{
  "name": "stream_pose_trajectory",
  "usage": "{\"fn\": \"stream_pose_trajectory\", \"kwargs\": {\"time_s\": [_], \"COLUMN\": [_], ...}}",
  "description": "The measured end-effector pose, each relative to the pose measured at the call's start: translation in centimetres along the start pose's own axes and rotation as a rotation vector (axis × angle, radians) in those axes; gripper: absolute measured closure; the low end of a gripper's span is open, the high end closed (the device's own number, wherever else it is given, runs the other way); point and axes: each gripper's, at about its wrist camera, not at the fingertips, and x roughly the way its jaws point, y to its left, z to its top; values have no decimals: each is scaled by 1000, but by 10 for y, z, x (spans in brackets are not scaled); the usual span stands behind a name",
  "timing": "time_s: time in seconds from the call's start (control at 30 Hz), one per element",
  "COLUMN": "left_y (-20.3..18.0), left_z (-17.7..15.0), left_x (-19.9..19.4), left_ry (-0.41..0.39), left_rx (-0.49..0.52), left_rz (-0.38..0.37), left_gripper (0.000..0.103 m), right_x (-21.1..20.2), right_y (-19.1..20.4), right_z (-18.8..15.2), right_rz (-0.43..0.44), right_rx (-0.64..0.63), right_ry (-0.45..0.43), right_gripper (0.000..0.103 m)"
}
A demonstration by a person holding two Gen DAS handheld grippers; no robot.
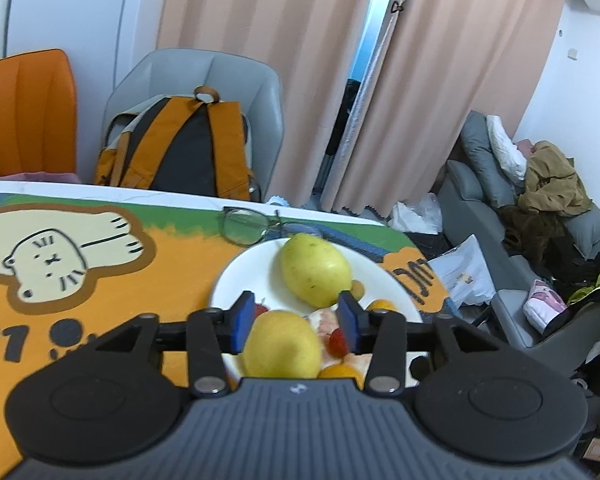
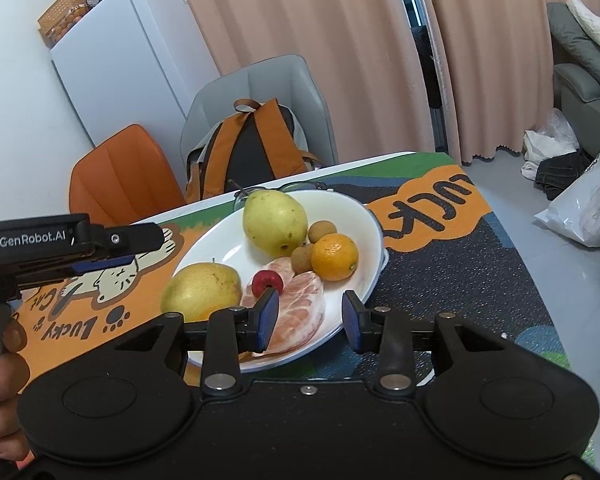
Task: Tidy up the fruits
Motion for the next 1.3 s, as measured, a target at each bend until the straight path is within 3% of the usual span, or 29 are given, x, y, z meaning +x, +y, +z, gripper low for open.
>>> {"fn": "stream_pose_trajectory", "kwargs": {"time_s": [0.27, 0.43, 0.63, 1.1, 1.3], "left_y": [13, 20, 29, 47, 50], "left_z": [-10, -18, -31, -51, -60], "left_x": [-22, -38, -54, -87, -99], "left_ry": [6, -6, -1, 3, 7], "left_rx": [-16, -33, -60, -79, -87], "left_rz": [18, 26, 53, 82, 75], "left_gripper": [34, 30, 16, 10, 8], "right_x": [-14, -26, -37, -60, -74], "right_y": [15, 22, 30, 52, 60], "right_z": [-2, -4, -10, -24, -32], "right_rz": [7, 11, 23, 41, 46], "right_rx": [-19, -24, -40, -62, -74], "right_ry": [-15, -28, -33, -44, -56], "right_gripper": [56, 46, 38, 21, 3]}}
